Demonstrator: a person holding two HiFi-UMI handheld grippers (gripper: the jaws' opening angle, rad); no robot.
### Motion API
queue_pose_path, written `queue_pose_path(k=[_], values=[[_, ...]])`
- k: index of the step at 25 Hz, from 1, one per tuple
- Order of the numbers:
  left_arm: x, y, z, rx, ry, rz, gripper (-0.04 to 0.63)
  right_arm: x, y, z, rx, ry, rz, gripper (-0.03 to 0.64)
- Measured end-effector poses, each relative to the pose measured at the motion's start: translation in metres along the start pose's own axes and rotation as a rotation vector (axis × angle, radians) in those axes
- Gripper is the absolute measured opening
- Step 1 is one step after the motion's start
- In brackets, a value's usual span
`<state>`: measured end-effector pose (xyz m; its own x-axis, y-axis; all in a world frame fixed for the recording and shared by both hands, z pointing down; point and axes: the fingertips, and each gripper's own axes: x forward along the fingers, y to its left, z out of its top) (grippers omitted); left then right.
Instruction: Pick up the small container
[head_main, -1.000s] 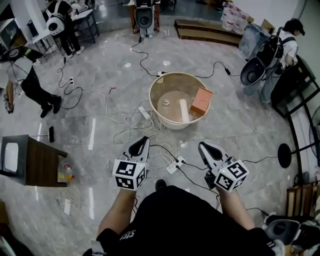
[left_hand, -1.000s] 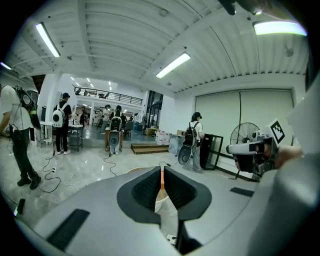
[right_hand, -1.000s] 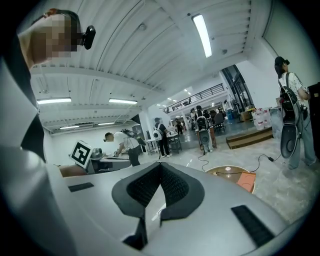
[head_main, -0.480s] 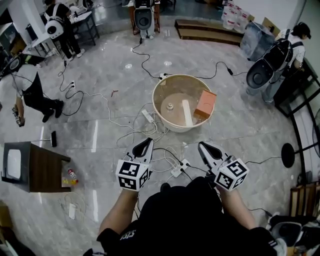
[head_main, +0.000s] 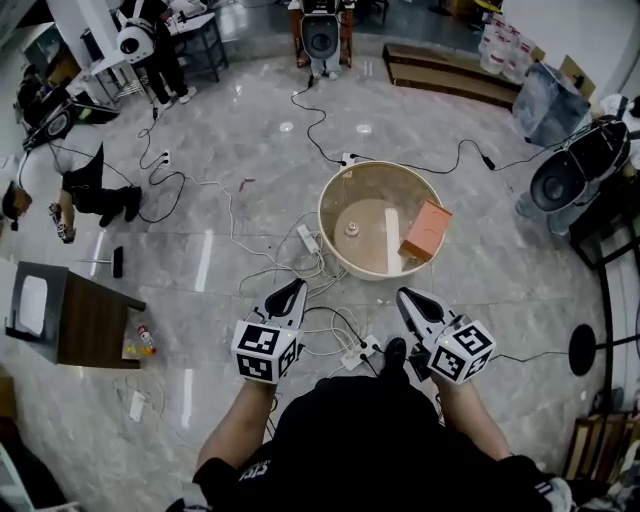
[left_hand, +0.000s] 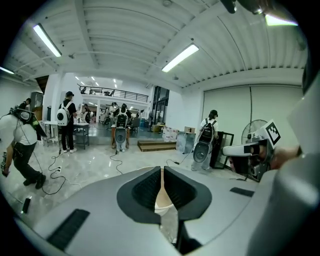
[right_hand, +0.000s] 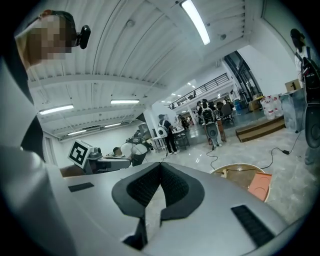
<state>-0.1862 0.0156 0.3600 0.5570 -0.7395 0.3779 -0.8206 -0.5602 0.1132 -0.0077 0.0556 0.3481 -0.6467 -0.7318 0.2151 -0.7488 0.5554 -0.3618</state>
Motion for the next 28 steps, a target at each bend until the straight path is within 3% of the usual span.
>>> queue_pose_path(k=[5,15,22,28], values=[[0.062,-0.018,0.024,-0.042,0.011,0.051,0.034,0.009,-0.064,0.031,-0.012,0.027,0.078,0.014],[0.167,-0.073,0.065,-0.054,0.026,0.128,0.034,-0.011,-0.195,0.065,0.032,0.07,0.132,0.014],[0.193,-0.093,0.066,-0.075,0.036,0.202,0.034,-0.015,-0.241,0.063,0.039,0.114,0.186,0.014],[0.208,-0.073,0.061,-0.11,0.043,0.226,0.034,0.017,-0.24,0.064,0.045,0.149,0.237,0.014]])
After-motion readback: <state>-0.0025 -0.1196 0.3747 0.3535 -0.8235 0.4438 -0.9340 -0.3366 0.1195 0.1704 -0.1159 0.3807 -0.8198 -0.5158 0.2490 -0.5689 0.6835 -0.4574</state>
